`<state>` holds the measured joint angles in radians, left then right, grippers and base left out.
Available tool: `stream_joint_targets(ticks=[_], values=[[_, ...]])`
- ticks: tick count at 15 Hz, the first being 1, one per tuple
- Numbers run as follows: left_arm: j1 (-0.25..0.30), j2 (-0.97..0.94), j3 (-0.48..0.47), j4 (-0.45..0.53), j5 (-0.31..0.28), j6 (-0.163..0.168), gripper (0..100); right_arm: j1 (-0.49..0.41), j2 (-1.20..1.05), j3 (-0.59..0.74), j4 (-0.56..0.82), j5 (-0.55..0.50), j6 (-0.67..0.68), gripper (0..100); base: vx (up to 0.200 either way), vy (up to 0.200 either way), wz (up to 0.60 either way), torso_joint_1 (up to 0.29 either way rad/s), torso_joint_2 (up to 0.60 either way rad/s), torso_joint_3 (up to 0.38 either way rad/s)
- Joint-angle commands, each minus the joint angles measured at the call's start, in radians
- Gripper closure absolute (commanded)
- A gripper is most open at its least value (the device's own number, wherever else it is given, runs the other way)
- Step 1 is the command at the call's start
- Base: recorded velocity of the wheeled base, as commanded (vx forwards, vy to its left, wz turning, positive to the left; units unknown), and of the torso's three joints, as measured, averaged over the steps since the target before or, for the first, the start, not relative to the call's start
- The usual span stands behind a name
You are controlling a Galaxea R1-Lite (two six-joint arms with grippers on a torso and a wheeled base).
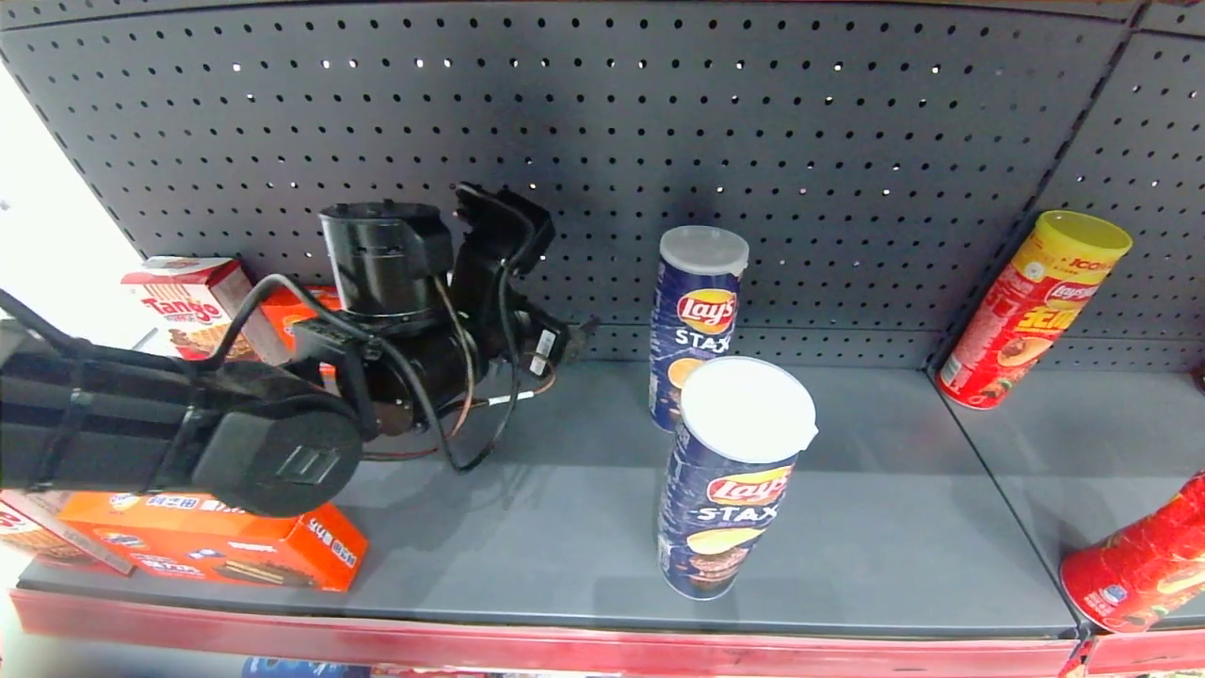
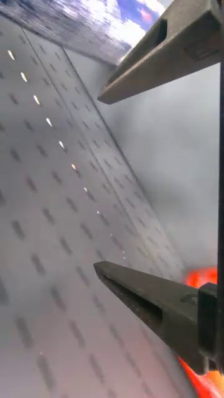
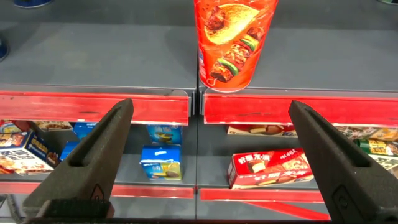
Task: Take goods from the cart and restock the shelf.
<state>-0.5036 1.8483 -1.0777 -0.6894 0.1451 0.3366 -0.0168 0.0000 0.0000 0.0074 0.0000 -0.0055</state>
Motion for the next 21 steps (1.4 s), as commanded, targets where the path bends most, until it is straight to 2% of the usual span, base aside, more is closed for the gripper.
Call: stream_joint_targets(ticks=[1, 2, 3, 8, 9, 10, 11, 14, 15, 18, 19, 21], values=[[0.0, -0.233, 0.234, -0.012, 0.024, 0.009, 0, 0.0, 0.002, 0.0, 0.0, 0.0, 0.001, 0, 0.0, 0.0, 0.0, 0.0, 0.0, 0.0], [0.0, -0.256, 0.295, -0.078, 0.021, 0.015, 0, 0.0, 0.002, 0.0, 0.0, 0.0, 0.001, 0, 0.0, 0.0, 0.0, 0.0, 0.0, 0.0], [-0.001, -0.258, 0.308, -0.121, 0.017, 0.021, 0, 0.0, 0.002, 0.0, 0.0, 0.0, -0.001, 0, 0.0, 0.0, 0.0, 0.0, 0.0, 0.0], [-0.01, -0.247, 0.314, -0.139, 0.011, 0.018, 0, -0.002, 0.0, 0.0, -0.009, -0.017, -0.002, 0, 0.0, 0.0, 0.0, 0.0, 0.0, 0.0], [-0.01, -0.239, 0.311, -0.139, 0.011, 0.016, 0, -0.003, 0.005, -0.055, -0.038, -0.028, 0.01, 0, 0.0, 0.0, 0.0, 0.0, 0.0, 0.0], [-0.012, -0.241, 0.32, -0.141, 0.011, 0.015, 0, 0.001, 0.123, -0.218, -0.032, -0.035, 0.042, 0, 0.0, 0.0, 0.0, 0.0, 0.0, 0.0], [-0.01, -0.236, 0.311, -0.141, 0.01, 0.015, 0, 0.005, 0.215, -0.288, -0.007, -0.026, 0.064, 0, 0.0, 0.0, 0.0, 0.0, 0.0, 0.0], [-0.009, -0.231, 0.314, -0.142, 0.01, 0.015, 0, 0.028, 0.304, -0.46, 0.028, 0.026, 0.065, 0, 0.0, 0.0, 0.0, 0.0, 0.0, 0.0], [-0.009, -0.23, 0.317, -0.142, 0.01, 0.015, 0, 0.061, 0.393, -0.531, 0.026, 0.051, 0.065, 0, 0.0, 0.0, 0.0, 0.0, 0.0, 0.0], [-0.01, -0.222, 0.321, -0.147, 0.011, 0.015, 0, 0.163, 0.554, -0.612, 0.019, 0.098, 0.036, 0, 0.0, 0.0, 0.0, 0.0, 0.0, 0.0], [-0.009, -0.224, 0.324, -0.147, 0.011, 0.013, 0, 0.172, 0.574, -0.618, 0.016, 0.098, 0.024, 0, 0.0, 0.0, 0.0, 0.0, 0.0, 0.0], [-0.004, -0.23, 0.347, -0.156, 0.01, -0.005, 0, 0.228, 0.684, -0.632, -0.058, 0.103, -0.002, 0, 0.0, 0.0, 0.0, 0.0, 0.0, 0.0]])
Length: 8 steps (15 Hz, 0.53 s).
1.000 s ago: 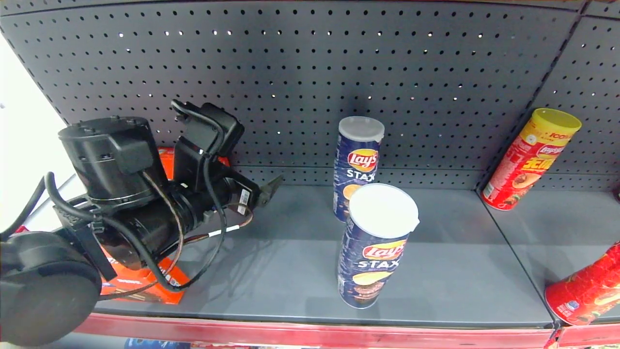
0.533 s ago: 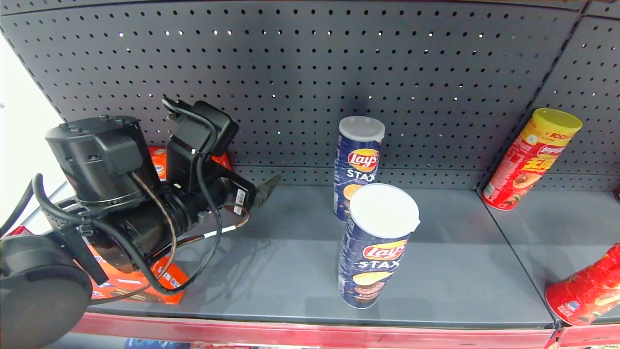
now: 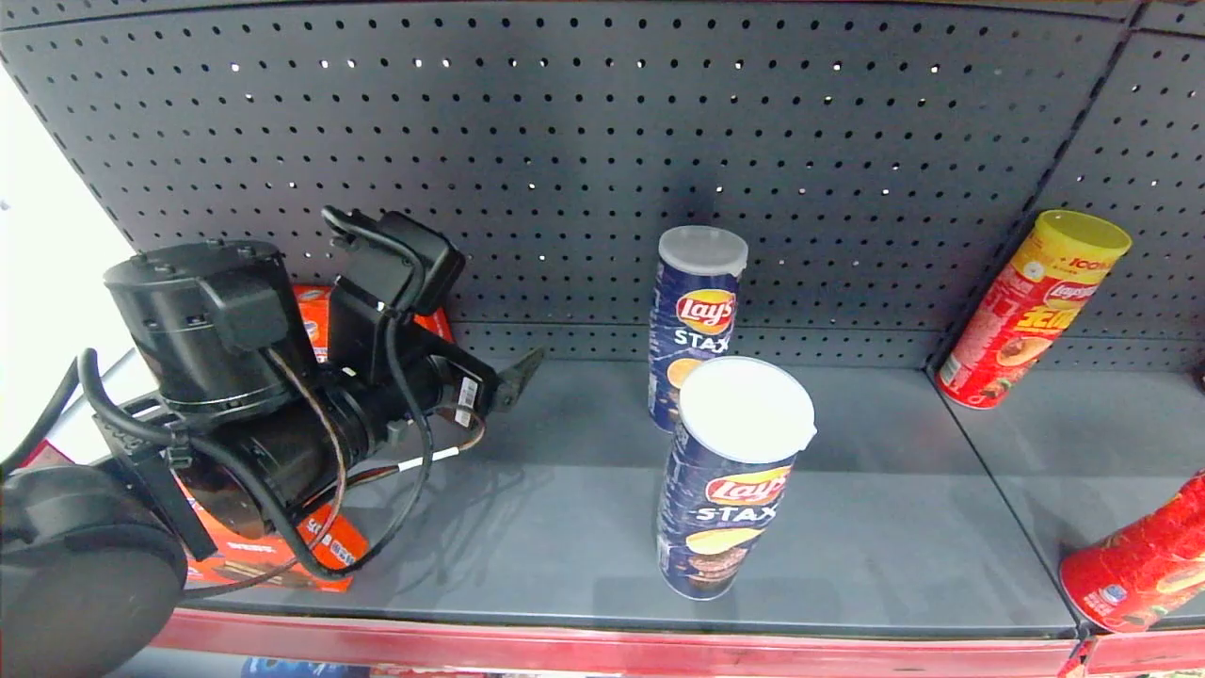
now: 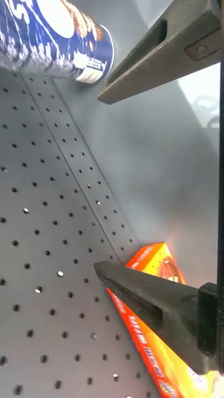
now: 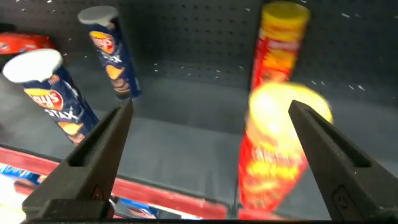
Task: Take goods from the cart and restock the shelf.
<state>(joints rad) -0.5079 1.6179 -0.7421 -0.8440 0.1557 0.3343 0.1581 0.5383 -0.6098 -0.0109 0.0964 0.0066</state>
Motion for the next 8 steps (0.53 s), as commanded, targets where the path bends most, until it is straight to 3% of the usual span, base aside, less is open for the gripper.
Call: stream_joint_targets(ticks=[1, 4, 8], values=[[0.002, -0.004, 0.027, -0.004, 0.001, -0.003, 0, 0.09, 0.207, -0.022, -0.098, 0.006, -0.016, 0, 0.0, 0.0, 0.0, 0.0, 0.0, 0.0], [0.005, -0.021, 0.041, -0.004, 0.001, -0.004, 0, 0.161, 0.345, -0.064, -0.193, 0.006, -0.025, 0, 0.0, 0.0, 0.0, 0.0, 0.0, 0.0], [0.006, -0.021, 0.038, -0.004, 0.001, -0.004, 0, 0.236, 0.459, -0.136, -0.201, 0.009, -0.062, 0, 0.0, 0.0, 0.0, 0.0, 0.0, 0.0]])
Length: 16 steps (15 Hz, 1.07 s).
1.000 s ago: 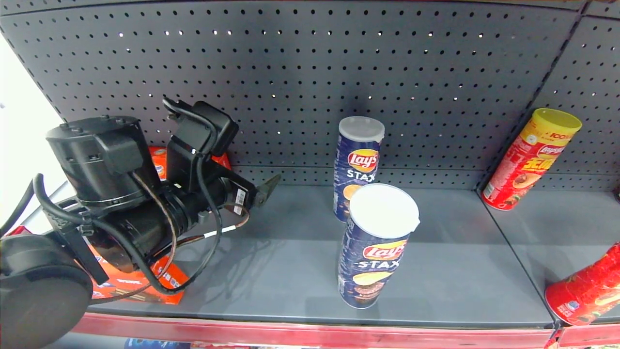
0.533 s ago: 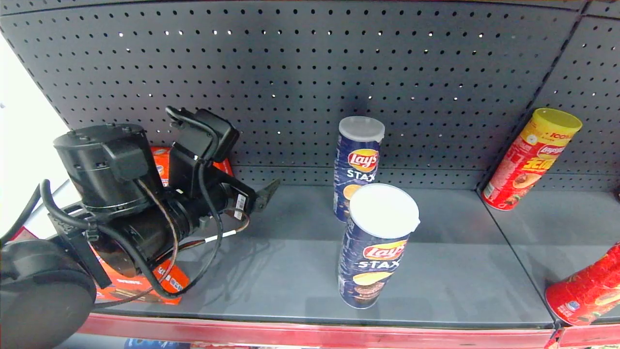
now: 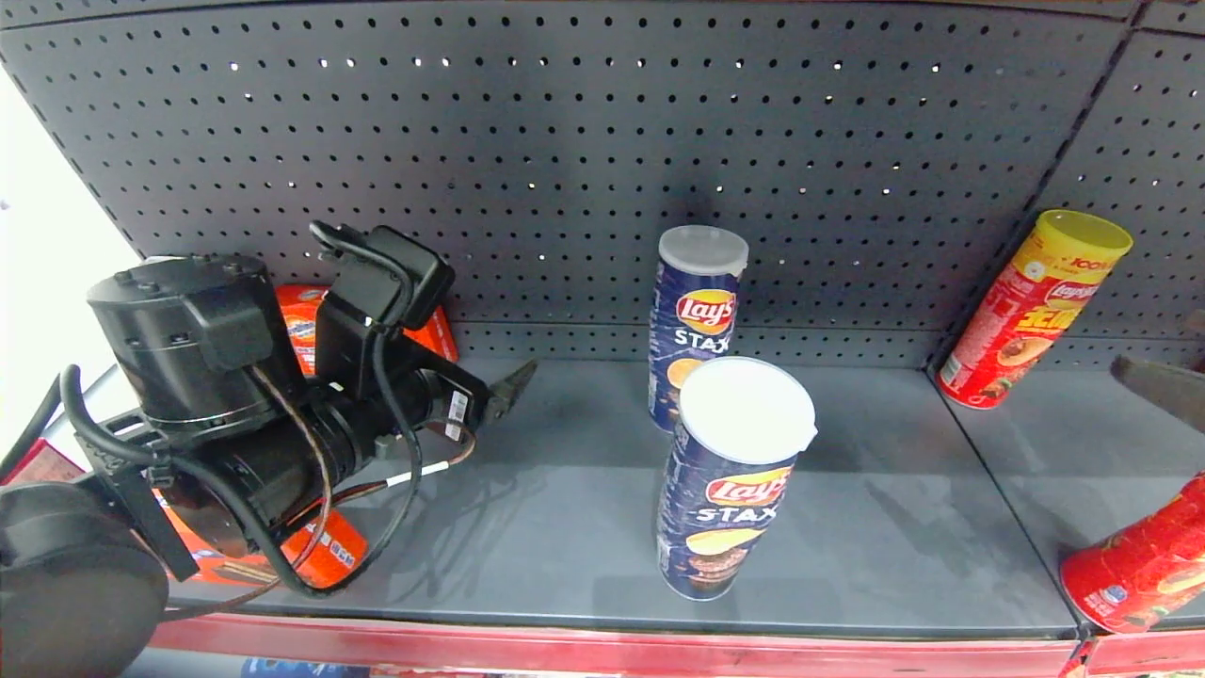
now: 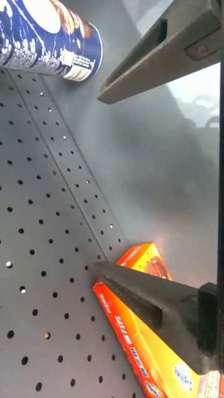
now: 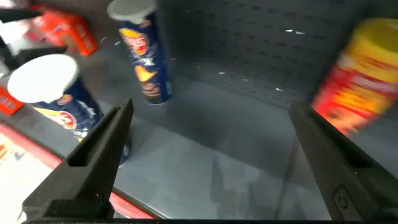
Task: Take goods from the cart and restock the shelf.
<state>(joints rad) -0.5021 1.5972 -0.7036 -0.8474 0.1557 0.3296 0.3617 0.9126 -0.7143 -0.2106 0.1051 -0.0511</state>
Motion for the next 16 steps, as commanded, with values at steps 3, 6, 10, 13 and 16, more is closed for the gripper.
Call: stream_joint_targets(ticks=[3, 6, 10, 13, 16], values=[[0.007, 0.0, 0.0, -0.001, -0.001, 0.0, 0, 0.068, 0.144, -0.077, -0.001, 0.001, -0.033, 0, 0.0, 0.0, 0.0, 0.0, 0.0, 0.0], [0.007, -0.002, -0.004, -0.001, -0.001, 0.0, 0, 0.098, 0.221, -0.097, -0.001, 0.01, -0.073, 0, 0.0, 0.0, 0.0, 0.0, 0.0, 0.0], [0.007, -0.005, -0.004, -0.001, -0.002, 0.0, 0, 0.146, 0.345, -0.133, 0.0, 0.011, -0.127, 0, 0.0, 0.0, 0.0, 0.0, 0.0, 0.0], [0.007, -0.016, 0.0, -0.001, -0.002, 0.0, 0, 0.164, 0.416, -0.143, 0.0, 0.011, -0.158, 0, 0.0, 0.0, 0.0, 0.0, 0.0, 0.0], [0.007, -0.016, -0.002, -0.001, -0.002, 0.002, 0, 0.163, 0.448, -0.125, 0.002, 0.01, -0.177, 0, 0.0, 0.0, 0.0, 0.0, 0.0, 0.0]])
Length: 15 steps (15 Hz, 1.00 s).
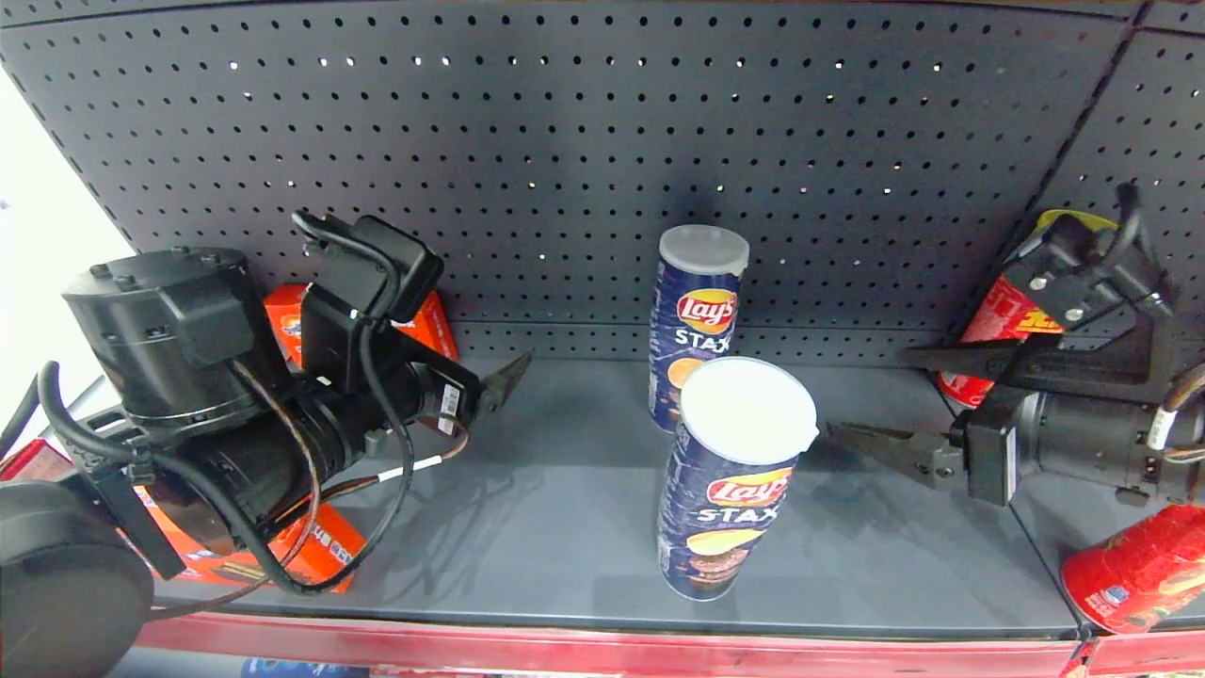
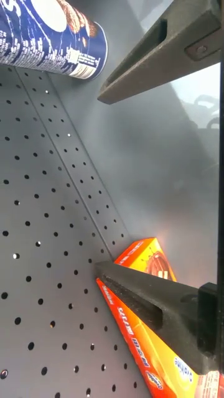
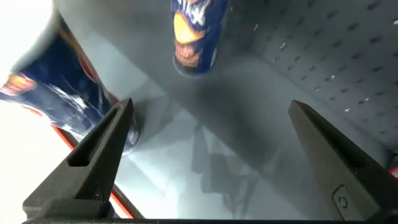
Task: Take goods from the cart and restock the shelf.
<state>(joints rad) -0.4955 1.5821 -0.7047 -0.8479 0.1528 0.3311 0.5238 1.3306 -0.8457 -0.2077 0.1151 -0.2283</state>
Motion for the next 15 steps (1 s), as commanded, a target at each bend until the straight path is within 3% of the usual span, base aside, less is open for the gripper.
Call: stream_joint_targets(ticks=[1, 8, 15], values=[[0.0, -0.001, -0.001, 0.0, 0.001, 0.0, 0, 0.001, 0.033, 0.013, 0.001, 0.0, 0.0, 0, 0.0, 0.0, 0.0, 0.0, 0.0, 0.0], [-0.001, -0.008, 0.001, 0.0, 0.001, 0.0, 0, 0.059, 0.051, 0.097, 0.004, -0.005, -0.013, 0, 0.0, 0.0, 0.0, 0.0, 0.0, 0.0], [-0.001, -0.008, -0.007, 0.0, -0.002, 0.002, 0, 0.073, 0.11, 0.097, 0.002, -0.006, -0.014, 0, 0.0, 0.0, 0.0, 0.0, 0.0, 0.0]])
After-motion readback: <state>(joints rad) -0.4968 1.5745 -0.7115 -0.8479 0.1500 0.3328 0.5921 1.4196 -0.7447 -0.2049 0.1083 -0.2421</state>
